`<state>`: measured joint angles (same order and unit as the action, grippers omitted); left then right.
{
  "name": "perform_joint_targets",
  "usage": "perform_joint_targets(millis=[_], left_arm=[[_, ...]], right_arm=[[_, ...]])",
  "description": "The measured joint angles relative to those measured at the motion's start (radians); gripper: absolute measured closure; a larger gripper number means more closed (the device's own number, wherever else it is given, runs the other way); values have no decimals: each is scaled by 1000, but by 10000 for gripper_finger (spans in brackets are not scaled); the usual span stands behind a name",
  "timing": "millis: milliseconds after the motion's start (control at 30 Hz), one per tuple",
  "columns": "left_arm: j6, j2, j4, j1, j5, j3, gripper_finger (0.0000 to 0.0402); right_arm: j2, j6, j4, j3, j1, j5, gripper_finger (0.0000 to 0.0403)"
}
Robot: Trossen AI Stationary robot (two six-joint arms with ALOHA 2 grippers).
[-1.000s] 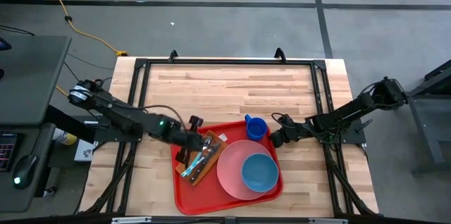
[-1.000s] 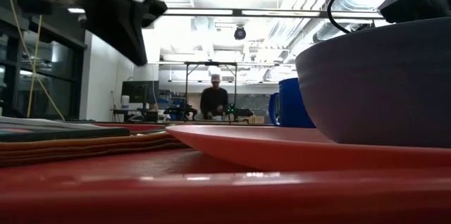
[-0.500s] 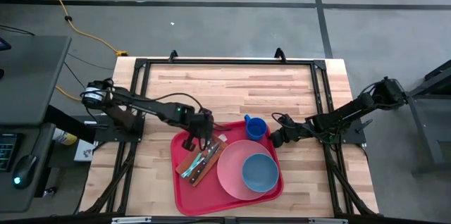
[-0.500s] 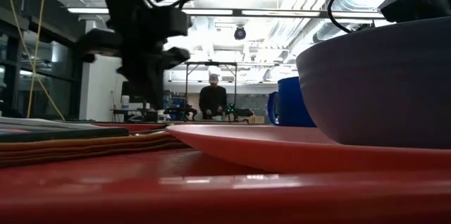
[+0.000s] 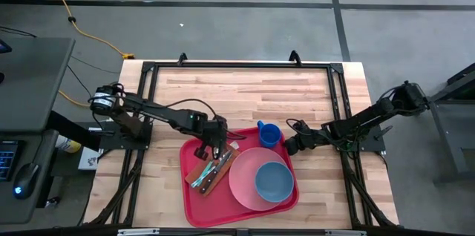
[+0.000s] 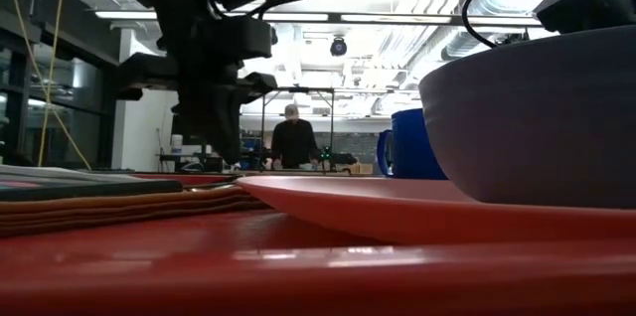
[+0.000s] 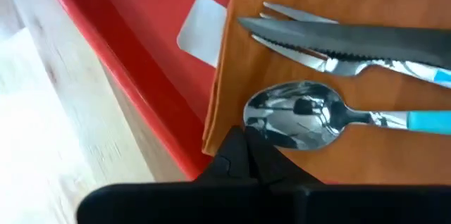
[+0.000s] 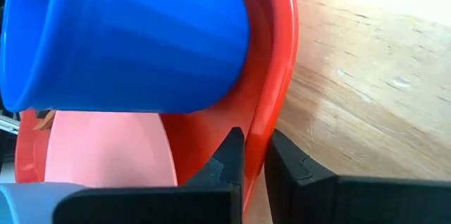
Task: Set up tray
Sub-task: Adjust the orange napkin on the red serving tray
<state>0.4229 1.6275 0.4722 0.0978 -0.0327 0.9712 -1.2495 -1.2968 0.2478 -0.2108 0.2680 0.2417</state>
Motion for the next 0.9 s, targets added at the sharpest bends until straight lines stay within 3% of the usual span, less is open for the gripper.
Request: perform_joint_targets(millis=[367, 767, 900], left_arm=[[-30, 97, -5, 0, -11, 1, 394], [-215, 107, 130, 1, -190, 23, 394], [-378, 109, 235, 1, -271, 32, 394]], right_arm=[[0, -3, 3, 0, 0, -1, 393], [0, -4, 4, 0, -1, 11, 393], [0, -8, 5, 0, -1, 21, 393]])
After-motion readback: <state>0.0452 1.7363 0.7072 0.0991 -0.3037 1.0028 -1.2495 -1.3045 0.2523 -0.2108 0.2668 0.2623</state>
